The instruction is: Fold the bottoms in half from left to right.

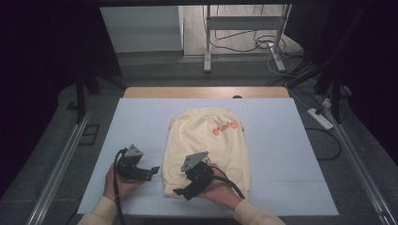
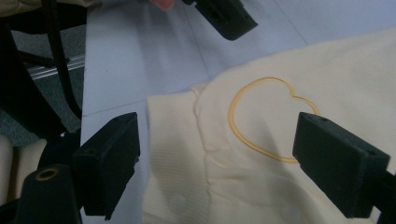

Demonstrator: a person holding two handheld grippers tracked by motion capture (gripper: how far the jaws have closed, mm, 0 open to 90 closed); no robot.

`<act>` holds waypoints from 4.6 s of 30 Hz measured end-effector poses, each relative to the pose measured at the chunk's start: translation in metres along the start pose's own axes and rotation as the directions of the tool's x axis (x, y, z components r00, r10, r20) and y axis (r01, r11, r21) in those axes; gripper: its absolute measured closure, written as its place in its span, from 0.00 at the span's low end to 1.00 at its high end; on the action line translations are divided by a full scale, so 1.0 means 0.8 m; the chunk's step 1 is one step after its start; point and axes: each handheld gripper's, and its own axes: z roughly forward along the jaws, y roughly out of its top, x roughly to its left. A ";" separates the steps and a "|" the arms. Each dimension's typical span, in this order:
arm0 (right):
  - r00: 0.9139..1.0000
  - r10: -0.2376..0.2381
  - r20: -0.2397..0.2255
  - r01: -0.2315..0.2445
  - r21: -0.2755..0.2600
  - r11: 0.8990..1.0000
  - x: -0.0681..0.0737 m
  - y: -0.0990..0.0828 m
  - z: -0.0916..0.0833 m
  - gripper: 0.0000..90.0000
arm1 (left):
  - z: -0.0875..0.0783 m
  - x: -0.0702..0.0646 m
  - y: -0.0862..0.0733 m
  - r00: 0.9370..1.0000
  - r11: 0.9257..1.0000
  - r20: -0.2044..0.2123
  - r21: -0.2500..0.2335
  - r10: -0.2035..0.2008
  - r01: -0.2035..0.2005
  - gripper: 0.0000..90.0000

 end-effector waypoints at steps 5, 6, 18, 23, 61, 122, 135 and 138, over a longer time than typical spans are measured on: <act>0.999 -0.017 -0.030 0.018 0.014 1.000 0.009 0.006 0.015 0.17 | 0.000 0.000 0.000 1.000 1.000 0.001 -0.001 0.000 0.000 0.08; 0.999 -0.018 -0.033 0.019 0.018 1.000 0.010 0.007 0.017 0.17 | 0.000 0.000 0.000 1.000 1.000 0.001 -0.001 0.000 0.000 0.08; 0.995 -0.059 -0.085 0.062 0.042 0.997 0.025 0.016 0.040 0.25 | 0.000 0.001 -0.001 1.000 1.000 0.000 0.003 0.001 -0.001 0.08; 0.995 -0.076 -0.063 0.082 0.090 0.993 0.027 0.014 0.051 0.30 | -0.001 0.002 -0.001 1.000 1.000 0.000 0.003 -0.001 0.001 0.08; 0.988 -0.153 0.036 0.149 0.100 0.984 0.023 0.012 0.033 0.86 | 0.007 0.014 0.034 0.998 0.999 0.047 -0.027 -0.030 0.032 0.09; 0.988 -0.148 0.030 0.145 0.090 0.985 0.023 0.007 0.029 0.87 | 0.097 0.054 0.142 0.994 0.999 0.101 0.042 -0.036 0.032 0.15; 0.988 -0.149 0.030 0.146 0.090 0.985 0.023 0.007 0.029 0.87 | 0.115 0.064 0.146 0.994 0.997 0.097 0.064 -0.050 0.044 0.16; 0.988 -0.149 0.030 0.146 0.091 0.985 0.023 0.007 0.029 0.87 | 0.118 0.066 0.147 0.994 0.996 0.094 0.068 -0.056 0.050 0.16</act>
